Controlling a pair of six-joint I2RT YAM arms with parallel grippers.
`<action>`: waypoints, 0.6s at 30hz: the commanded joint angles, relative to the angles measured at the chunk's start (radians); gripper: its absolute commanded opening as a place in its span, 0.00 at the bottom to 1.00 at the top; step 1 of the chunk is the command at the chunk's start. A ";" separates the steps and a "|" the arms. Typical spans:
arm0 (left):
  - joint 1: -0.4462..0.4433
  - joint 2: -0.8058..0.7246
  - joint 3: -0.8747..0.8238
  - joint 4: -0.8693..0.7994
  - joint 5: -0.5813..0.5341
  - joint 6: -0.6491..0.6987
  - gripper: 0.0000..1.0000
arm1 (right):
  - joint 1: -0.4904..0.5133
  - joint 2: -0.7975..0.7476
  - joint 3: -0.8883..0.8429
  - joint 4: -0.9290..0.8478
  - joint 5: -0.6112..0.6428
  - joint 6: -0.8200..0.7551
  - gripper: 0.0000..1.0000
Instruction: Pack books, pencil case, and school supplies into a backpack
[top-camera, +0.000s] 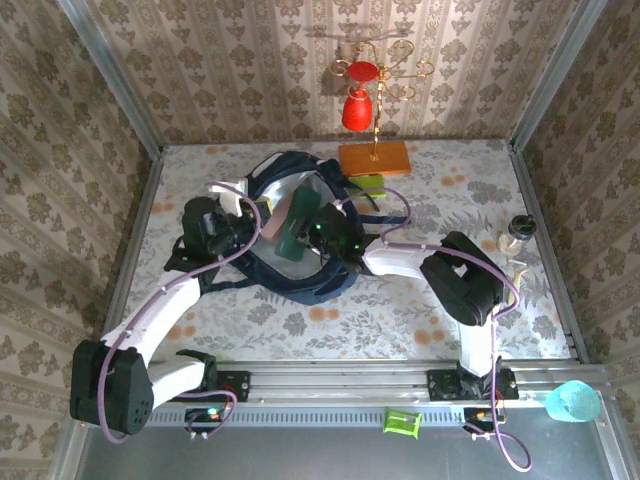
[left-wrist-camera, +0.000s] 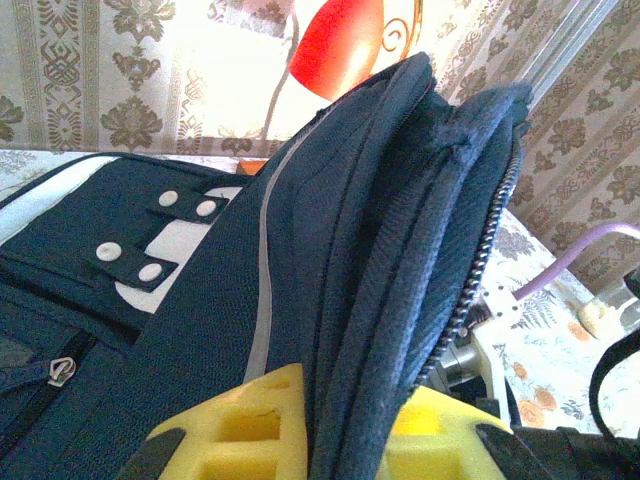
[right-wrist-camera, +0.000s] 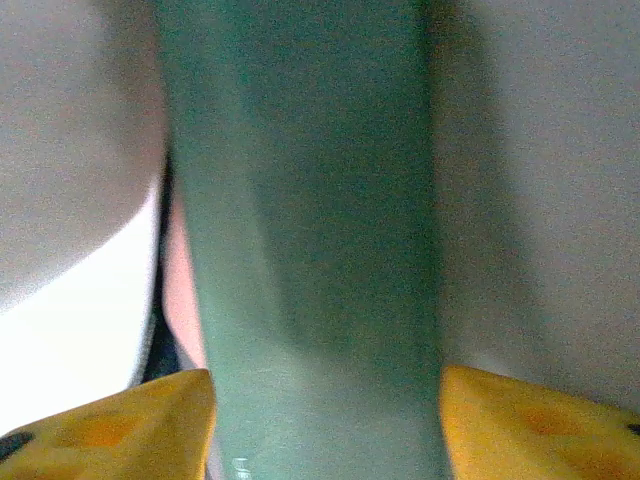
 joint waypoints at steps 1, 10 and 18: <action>-0.005 -0.009 0.026 0.146 0.042 0.009 0.00 | 0.011 0.013 0.061 -0.014 0.016 0.000 0.66; -0.005 -0.009 0.024 0.138 0.026 0.023 0.00 | -0.002 -0.143 -0.021 -0.202 0.086 -0.236 0.73; -0.005 0.003 0.028 0.138 0.036 0.019 0.00 | -0.010 -0.182 -0.023 -0.251 0.044 -0.345 0.73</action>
